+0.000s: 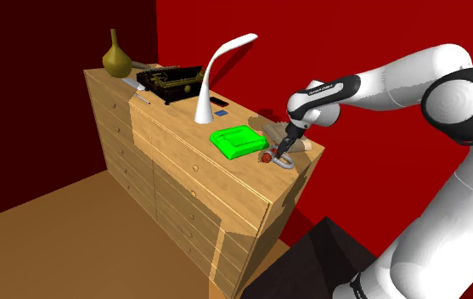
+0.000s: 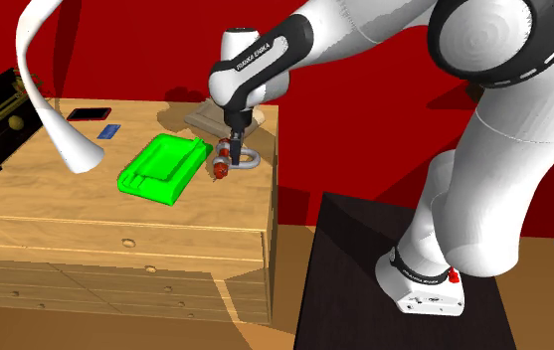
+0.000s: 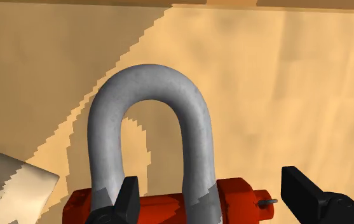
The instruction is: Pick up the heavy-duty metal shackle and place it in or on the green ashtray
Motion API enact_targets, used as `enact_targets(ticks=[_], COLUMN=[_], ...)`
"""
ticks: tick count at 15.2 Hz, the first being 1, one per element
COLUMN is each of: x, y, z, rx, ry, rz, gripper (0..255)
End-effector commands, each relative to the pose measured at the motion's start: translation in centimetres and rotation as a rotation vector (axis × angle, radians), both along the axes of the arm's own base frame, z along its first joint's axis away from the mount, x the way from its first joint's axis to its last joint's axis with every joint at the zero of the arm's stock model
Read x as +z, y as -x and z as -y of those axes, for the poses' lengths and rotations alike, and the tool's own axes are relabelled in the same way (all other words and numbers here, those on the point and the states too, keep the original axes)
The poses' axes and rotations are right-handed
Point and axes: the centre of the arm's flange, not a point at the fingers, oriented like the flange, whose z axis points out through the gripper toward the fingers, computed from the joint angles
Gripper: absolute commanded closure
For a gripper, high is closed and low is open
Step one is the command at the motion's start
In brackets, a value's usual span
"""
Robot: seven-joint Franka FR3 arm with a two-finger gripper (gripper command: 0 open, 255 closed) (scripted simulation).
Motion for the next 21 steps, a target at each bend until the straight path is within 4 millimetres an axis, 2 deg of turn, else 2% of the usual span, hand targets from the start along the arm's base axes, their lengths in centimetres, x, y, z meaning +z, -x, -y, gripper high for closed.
enact_targets(ticks=[1,6,13,14,21], x=[-1.1,-3.5,-3.5,-3.5,-3.5], y=[-0.4,-0.6,-0.6,-0.6,-0.6], z=[0.1,-0.3,-0.3,-0.3,-0.3], rx=[0.002,0.002,0.002,0.002,0.002], ry=[-0.001,-0.001,-0.001,-0.001,-0.001], rz=[0.002,0.002,0.002,0.002,0.002], gripper=[0,0,0,255,255])
